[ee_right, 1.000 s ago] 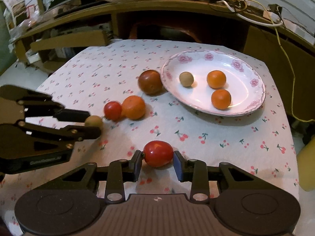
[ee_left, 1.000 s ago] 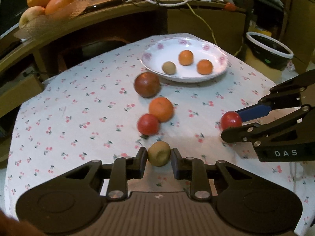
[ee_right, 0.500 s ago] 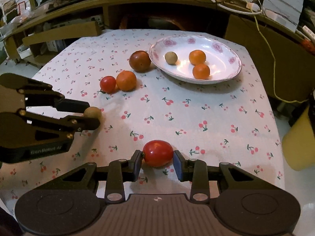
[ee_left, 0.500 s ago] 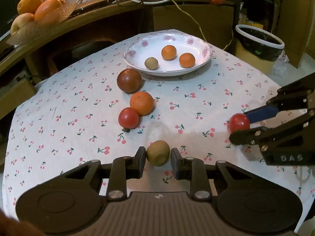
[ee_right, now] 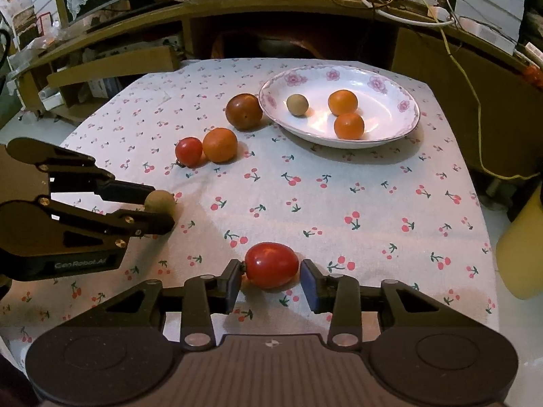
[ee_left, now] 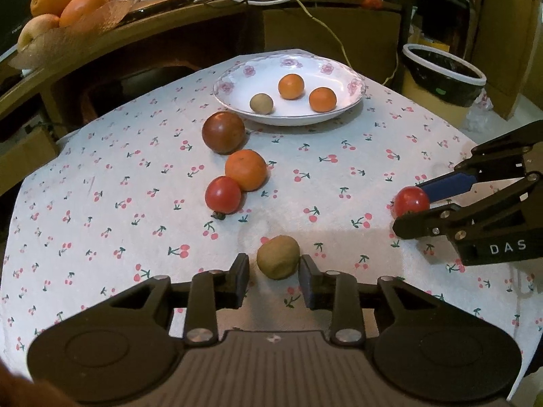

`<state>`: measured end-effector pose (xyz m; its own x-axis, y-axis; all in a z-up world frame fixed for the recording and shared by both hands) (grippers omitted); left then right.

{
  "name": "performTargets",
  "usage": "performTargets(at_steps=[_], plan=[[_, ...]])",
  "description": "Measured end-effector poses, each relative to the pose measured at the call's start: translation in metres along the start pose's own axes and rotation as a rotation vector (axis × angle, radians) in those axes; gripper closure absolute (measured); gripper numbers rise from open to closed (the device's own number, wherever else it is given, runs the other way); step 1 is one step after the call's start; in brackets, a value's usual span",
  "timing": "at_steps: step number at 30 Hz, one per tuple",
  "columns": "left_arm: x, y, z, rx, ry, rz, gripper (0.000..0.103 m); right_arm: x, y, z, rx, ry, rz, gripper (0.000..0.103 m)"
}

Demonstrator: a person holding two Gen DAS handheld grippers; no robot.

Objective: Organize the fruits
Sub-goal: 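Hold the kiwi in the left gripper while the right holds the red tomato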

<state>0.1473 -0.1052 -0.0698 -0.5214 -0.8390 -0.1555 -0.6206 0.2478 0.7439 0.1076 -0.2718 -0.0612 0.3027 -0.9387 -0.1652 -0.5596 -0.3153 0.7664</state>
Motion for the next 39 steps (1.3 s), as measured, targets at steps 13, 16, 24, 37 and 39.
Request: performTargets(at_steps=[13,16,24,37,39], plan=[[0.004,-0.004,-0.005,-0.006,0.011,0.003,0.066,0.001,0.002,0.0,0.003,0.005,-0.013,0.064],[0.004,-0.006,-0.008,-0.016,0.023,0.008,0.066,0.001,0.003,0.001,0.004,0.005,-0.009,0.064],[0.007,-0.003,-0.007,-0.024,0.011,0.018,0.069,-0.003,0.003,0.001,-0.011,0.011,0.006,0.068],[0.018,-0.006,-0.014,-0.027,-0.007,0.024,0.069,-0.001,0.007,-0.006,0.014,-0.016,0.004,0.068],[0.018,-0.006,-0.015,-0.026,-0.006,0.026,0.069,0.001,0.007,-0.006,0.008,-0.02,0.004,0.068]])
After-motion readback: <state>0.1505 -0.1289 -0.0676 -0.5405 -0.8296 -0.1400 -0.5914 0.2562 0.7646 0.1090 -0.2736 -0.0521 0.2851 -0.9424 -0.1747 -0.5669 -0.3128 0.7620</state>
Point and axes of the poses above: each gripper's, at about its wrist camera, not at the fingertips, and y roughly against the way its jaws point, x to its right, z to its underside, the point moved 2 cm from there along -y, roughly the way its jaws point, and after that the axes turned 11 degrees about -z, right-handed, at the moved point
